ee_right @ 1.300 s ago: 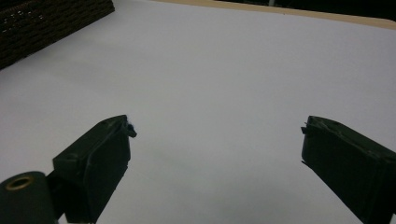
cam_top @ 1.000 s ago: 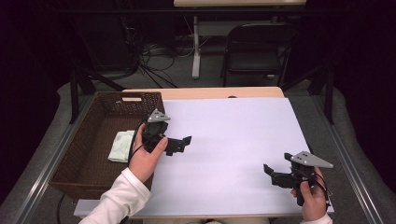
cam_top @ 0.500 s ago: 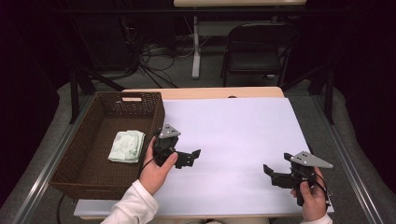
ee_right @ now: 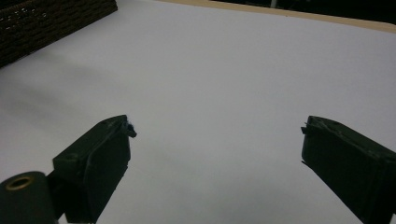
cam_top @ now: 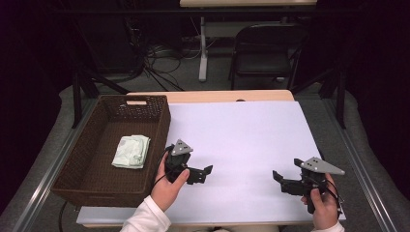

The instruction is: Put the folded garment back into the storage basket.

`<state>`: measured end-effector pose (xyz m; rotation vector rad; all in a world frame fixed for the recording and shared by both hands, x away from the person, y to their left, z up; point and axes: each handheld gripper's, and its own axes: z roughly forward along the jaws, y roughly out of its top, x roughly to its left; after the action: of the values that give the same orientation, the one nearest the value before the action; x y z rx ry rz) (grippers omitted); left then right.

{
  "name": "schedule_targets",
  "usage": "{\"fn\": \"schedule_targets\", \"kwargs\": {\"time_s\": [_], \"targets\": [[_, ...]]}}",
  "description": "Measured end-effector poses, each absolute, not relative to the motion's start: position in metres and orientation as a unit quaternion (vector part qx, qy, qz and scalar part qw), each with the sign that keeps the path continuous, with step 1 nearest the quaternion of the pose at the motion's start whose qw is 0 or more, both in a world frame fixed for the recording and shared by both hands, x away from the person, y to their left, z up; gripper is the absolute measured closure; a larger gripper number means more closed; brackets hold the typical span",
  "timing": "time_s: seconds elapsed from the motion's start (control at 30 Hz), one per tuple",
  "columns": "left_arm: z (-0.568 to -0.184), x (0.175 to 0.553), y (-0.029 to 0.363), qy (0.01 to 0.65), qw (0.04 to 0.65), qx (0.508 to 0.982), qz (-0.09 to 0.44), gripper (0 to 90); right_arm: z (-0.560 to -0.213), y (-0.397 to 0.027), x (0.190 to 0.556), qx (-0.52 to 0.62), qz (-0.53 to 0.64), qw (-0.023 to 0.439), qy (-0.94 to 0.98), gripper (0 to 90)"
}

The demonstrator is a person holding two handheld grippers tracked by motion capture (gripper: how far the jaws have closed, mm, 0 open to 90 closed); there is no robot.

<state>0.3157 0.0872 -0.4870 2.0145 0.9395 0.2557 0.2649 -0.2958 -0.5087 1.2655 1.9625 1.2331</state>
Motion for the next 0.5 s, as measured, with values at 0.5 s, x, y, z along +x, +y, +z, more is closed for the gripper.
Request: {"fn": "schedule_targets", "kwargs": {"time_s": [0.5], "targets": [[-0.516, 0.307, 0.092, 0.368, 0.448, 0.807, 0.109, 0.4, -0.509, -0.295, 0.264, 0.463, 0.449, 0.25, 0.722, 7.5]]}}
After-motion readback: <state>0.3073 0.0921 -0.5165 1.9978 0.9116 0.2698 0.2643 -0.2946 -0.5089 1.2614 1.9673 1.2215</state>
